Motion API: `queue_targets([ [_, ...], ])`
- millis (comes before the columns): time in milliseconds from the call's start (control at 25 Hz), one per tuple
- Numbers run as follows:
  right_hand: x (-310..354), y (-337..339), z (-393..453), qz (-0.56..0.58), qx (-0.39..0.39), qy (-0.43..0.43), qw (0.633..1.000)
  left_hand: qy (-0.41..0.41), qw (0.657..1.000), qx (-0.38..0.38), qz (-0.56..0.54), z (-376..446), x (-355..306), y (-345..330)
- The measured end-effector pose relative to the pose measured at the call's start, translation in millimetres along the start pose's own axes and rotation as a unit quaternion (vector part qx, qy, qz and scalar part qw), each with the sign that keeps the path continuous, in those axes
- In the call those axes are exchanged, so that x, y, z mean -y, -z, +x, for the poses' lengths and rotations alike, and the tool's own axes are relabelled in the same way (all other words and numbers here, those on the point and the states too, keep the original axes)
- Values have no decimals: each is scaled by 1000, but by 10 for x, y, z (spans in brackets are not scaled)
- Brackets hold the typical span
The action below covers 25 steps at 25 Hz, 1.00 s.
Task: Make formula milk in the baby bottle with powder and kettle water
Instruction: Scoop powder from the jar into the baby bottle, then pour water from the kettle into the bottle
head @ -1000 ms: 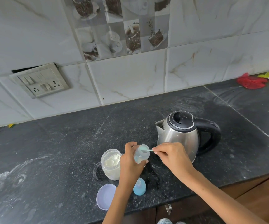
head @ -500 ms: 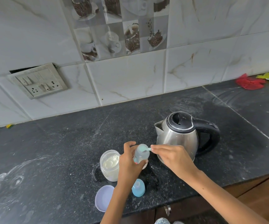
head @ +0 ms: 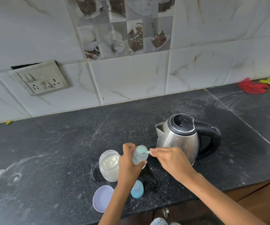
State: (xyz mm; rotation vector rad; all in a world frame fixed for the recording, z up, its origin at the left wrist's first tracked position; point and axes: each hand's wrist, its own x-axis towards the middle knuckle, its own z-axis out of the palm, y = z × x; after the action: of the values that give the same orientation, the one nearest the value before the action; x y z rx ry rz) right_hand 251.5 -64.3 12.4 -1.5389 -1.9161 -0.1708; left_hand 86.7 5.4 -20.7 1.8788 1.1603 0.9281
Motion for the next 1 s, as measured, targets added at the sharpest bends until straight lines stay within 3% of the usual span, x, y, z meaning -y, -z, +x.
queue_targets([
  [240,59,-39,62,12,24,-29,999,36,999,-11,-28,-116,123,-82],
  [440,117,-26,27,96,-62,-149,982,50,998,0,-27,-275,108,-102],
  [560,214,4,-6,184,-101,-220,953,46,998,-45,-8,-468,-5,72],
  [720,427,-165,201,298,-72,-260,916,54,994,-97,-18,-845,-28,391],
  [1000,742,-779,534,238,17,-219,946,65,992,-103,-17,-934,104,504],
])
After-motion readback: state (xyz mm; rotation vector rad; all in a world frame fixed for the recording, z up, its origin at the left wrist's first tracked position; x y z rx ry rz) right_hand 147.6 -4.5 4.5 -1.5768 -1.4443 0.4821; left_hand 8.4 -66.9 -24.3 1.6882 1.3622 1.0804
